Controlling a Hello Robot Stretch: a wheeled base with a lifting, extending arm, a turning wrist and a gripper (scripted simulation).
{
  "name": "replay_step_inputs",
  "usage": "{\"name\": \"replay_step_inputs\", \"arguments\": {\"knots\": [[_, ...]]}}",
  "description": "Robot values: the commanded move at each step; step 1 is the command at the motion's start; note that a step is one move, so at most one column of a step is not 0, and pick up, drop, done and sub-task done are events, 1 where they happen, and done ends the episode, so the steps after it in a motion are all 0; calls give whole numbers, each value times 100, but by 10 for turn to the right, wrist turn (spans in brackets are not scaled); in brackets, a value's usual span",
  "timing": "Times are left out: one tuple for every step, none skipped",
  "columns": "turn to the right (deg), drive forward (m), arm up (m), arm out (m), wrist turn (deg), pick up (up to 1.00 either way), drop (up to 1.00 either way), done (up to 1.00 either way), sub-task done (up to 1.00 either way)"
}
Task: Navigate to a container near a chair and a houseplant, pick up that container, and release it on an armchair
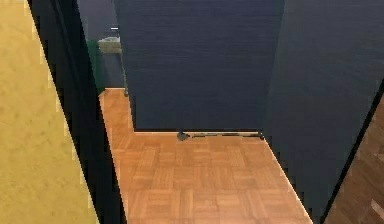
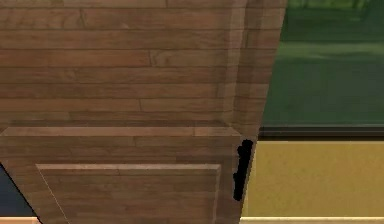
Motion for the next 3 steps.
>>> {"name": "replay_step_inputs", "arguments": {"knots": [[0, 20, 0, 0, 0, 0, 0, 0, 0], [-450, 0, 0, 0, 0, 0, 0, 0, 0], [-450, 0, 0, 0, 0, 0, 0, 0, 0]]}}
